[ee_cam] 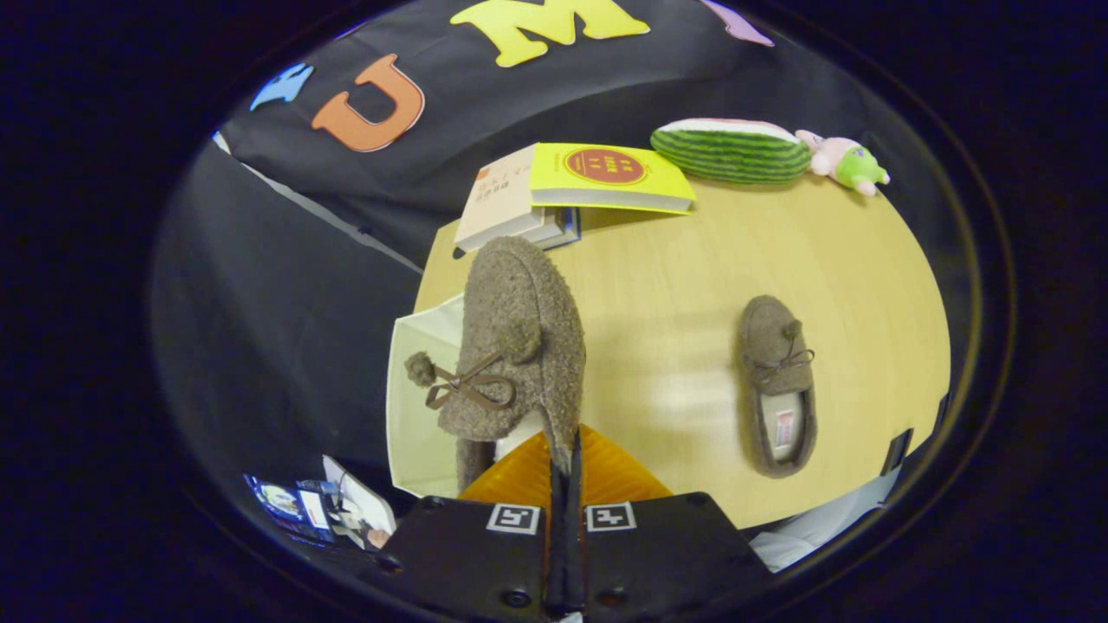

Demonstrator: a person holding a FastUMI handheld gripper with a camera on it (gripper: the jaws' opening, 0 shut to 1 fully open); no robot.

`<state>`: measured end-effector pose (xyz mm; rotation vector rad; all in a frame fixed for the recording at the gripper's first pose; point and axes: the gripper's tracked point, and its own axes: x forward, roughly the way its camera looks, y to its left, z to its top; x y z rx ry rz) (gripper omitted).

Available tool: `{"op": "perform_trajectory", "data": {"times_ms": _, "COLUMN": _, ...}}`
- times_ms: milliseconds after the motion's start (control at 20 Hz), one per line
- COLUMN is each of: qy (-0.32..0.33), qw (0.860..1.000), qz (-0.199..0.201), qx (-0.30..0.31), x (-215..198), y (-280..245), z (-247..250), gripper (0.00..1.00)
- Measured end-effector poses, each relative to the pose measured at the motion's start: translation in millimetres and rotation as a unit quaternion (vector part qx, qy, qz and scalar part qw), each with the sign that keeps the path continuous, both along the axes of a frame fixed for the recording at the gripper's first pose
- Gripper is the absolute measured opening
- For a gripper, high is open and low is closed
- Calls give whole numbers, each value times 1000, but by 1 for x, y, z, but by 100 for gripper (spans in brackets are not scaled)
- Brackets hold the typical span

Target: Open the storage box then place both shoes into the box .Put the left shoe in first, then the right shoe, with the right side of both shoes facing outward in a uniform manner.

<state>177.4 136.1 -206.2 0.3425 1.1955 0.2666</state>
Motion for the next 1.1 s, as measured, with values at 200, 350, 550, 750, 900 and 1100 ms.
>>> {"op": "perform_trajectory", "data": {"times_ms": 200, "qy": 6, "qw": 1000, "qz": -4, "qx": 11, "x": -1, "y": 39, "z": -3, "gripper": 6}}
{"op": "perform_trajectory", "data": {"times_ms": 350, "qy": 10, "qw": 1000, "qz": -4, "qx": 14, "x": -1, "y": 70, "z": -12, "gripper": 6}}
{"op": "perform_trajectory", "data": {"times_ms": 550, "qy": 23, "qw": 999, "qz": 9, "qx": 38, "x": -9, "y": 123, "z": -25, "gripper": 6}}
{"op": "perform_trajectory", "data": {"times_ms": 750, "qy": 22, "qw": 999, "qz": 8, "qx": 26, "x": -11, "y": 160, "z": -50, "gripper": 6}}
{"op": "perform_trajectory", "data": {"times_ms": 900, "qy": 23, "qw": 1000, "qz": 3, "qx": 12, "x": -13, "y": 177, "z": -67, "gripper": 6}}
{"op": "perform_trajectory", "data": {"times_ms": 1100, "qy": 16, "qw": 1000, "qz": -17, "qx": -6, "x": -13, "y": 182, "z": -84, "gripper": 6}}
